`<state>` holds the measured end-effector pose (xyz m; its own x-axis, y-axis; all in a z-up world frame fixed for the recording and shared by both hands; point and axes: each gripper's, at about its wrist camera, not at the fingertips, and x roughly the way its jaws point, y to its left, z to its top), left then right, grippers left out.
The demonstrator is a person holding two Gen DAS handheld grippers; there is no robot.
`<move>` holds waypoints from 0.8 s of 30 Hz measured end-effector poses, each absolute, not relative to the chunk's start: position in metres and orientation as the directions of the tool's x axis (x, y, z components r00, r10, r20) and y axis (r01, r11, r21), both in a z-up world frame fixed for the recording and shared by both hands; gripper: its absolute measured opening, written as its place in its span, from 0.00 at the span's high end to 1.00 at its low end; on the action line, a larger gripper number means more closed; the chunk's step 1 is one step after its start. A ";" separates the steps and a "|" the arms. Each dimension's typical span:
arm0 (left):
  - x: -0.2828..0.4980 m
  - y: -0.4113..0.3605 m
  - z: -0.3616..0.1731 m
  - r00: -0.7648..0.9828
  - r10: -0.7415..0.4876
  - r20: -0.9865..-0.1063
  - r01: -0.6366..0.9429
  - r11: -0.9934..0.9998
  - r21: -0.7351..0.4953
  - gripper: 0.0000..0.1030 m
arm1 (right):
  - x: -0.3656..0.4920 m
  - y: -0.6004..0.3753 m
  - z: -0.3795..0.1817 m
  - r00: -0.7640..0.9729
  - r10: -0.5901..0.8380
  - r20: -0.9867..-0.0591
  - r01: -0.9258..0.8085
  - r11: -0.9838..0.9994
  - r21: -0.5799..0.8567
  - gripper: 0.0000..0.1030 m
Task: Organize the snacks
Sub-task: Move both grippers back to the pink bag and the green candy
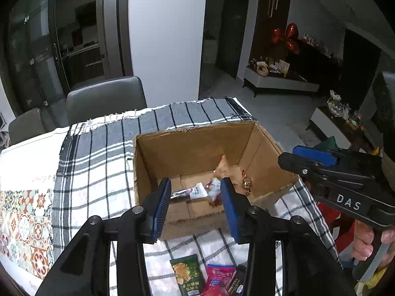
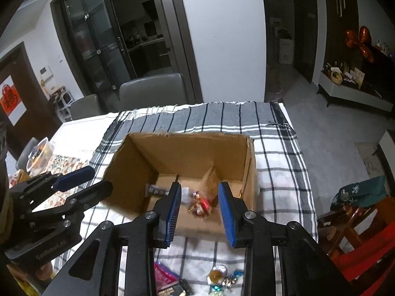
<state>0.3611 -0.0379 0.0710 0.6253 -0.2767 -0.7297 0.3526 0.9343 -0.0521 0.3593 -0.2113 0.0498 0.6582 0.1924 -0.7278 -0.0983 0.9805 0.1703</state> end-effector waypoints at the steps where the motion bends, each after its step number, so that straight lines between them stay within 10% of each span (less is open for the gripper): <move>1: 0.357 -0.038 0.071 0.631 -0.269 -0.727 0.351 0.936 -0.042 0.60 | 0.355 -0.211 0.050 0.663 0.191 -0.724 -0.102 0.981 0.166 0.68; 24: 0.281 -0.039 0.039 0.558 -0.289 -0.778 0.397 0.916 -0.055 0.59 | 0.283 -0.215 0.010 0.566 0.199 -0.800 -0.068 0.978 0.195 0.68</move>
<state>0.2805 -0.0389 0.0387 0.5584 -0.2892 -0.7775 0.3974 0.9160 -0.0553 0.2831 -0.2148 0.0096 0.5663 0.1993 -0.7998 -0.0685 0.9783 0.1953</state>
